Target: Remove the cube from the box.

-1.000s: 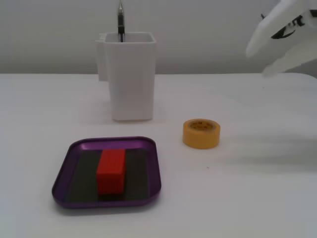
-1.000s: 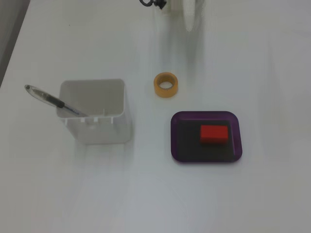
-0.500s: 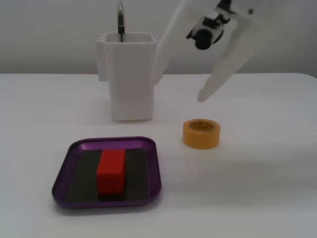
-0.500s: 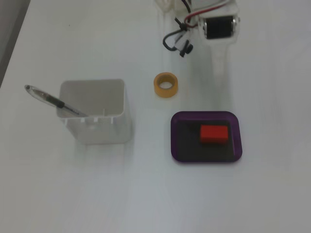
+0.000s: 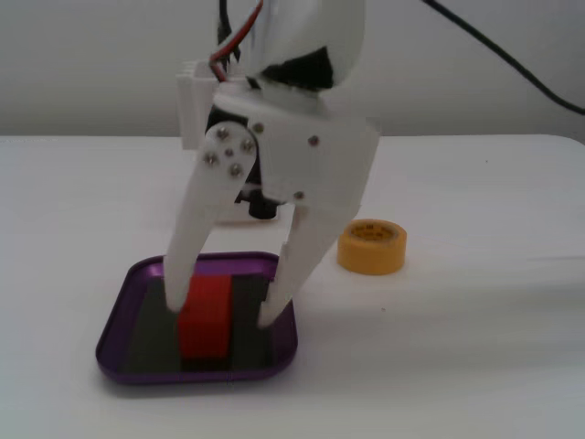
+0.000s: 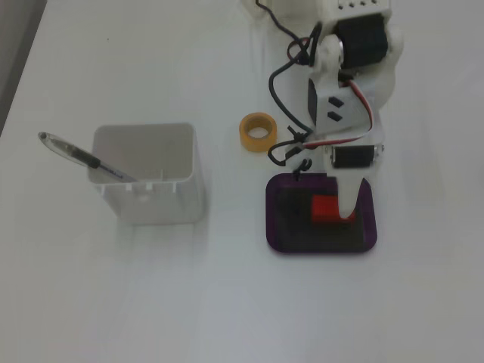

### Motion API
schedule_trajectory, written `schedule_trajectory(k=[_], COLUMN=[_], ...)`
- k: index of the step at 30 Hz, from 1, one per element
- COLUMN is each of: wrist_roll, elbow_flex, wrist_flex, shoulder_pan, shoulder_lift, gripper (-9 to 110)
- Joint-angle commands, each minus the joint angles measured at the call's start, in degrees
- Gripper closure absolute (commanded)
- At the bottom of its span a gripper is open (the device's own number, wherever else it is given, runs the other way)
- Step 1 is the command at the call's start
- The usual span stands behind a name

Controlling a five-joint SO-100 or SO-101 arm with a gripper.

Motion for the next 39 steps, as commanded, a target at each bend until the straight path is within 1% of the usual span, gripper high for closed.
schedule_trajectory(k=[1,6,14,16,20,22,25,34,37,39], wrist_roll=[0.09,-0.35,-0.62,-0.62,-0.62,-0.62,-0.53,-0.53,-0.44,-0.44], elbow_flex=[-5.89,-10.63,-10.37,-10.11,-10.81,-10.81,-13.89,-31.2,-34.37,-34.37], wrist_flex=[-0.62,0.09,0.09,0.09,0.18,0.62,4.66,25.84,32.87,35.24], shoulder_pan=[0.0,1.32,2.55,2.55,2.46,2.37,2.02,1.67,1.23,-0.26], shoulder_lift=[-1.76,-5.36,-7.03,-7.03,-6.33,-6.15,-5.27,3.69,6.94,9.76], gripper=[83,84,84,88,103,102,102,102,102,102])
